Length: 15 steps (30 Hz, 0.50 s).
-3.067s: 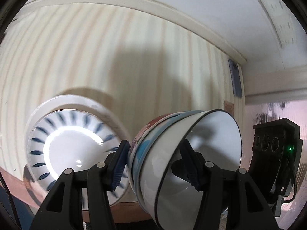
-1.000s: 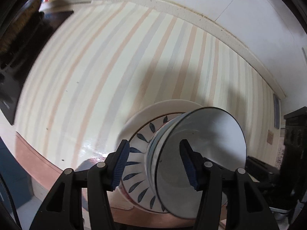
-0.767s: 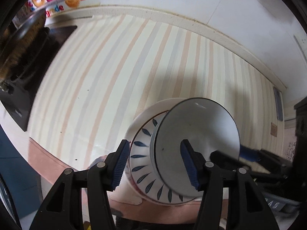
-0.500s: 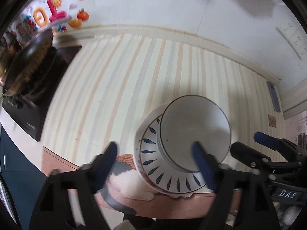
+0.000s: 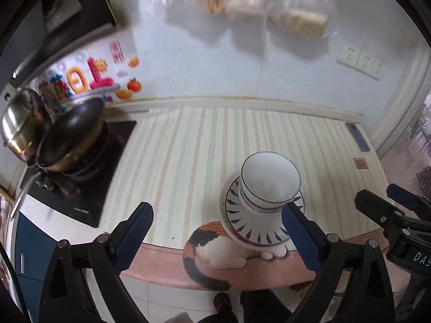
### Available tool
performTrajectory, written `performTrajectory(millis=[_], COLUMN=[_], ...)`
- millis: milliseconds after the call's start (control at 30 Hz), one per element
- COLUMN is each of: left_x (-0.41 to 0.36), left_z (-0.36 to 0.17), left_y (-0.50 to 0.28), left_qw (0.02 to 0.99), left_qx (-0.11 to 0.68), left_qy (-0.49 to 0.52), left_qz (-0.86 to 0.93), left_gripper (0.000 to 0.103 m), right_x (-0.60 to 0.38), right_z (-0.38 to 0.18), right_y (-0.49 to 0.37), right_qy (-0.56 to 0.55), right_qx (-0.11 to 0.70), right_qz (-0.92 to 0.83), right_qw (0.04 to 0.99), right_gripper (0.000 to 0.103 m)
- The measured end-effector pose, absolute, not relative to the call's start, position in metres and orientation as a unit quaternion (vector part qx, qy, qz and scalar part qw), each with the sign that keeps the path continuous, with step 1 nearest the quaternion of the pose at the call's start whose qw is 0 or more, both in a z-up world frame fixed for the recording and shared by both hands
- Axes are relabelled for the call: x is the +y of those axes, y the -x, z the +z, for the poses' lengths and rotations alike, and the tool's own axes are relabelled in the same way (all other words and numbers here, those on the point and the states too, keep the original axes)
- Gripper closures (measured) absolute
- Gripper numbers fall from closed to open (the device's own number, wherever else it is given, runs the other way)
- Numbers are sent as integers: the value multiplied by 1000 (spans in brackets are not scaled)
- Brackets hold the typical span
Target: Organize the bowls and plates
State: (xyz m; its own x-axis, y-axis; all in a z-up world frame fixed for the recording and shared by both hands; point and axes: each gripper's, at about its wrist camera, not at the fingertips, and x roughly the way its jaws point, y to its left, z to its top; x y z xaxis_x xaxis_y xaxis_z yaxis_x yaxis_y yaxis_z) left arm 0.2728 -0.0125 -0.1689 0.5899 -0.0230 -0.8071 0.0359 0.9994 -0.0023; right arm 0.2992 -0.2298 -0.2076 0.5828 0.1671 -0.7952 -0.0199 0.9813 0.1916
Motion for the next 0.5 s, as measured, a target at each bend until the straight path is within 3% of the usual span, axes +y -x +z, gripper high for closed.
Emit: performTrajectory(millis=[500], left_x=[10], left_z=[-101], left_y=[-140], left_qw=[928], left_qx=[373], left_qy=[5], left_qz=[6], left_gripper=[5], right_x=[-199], right_z=[-117], right_y=[-139], right_qy=[-50], right_qx=[362], right_qz=[43], right_qw=[930], right_gripper=[4])
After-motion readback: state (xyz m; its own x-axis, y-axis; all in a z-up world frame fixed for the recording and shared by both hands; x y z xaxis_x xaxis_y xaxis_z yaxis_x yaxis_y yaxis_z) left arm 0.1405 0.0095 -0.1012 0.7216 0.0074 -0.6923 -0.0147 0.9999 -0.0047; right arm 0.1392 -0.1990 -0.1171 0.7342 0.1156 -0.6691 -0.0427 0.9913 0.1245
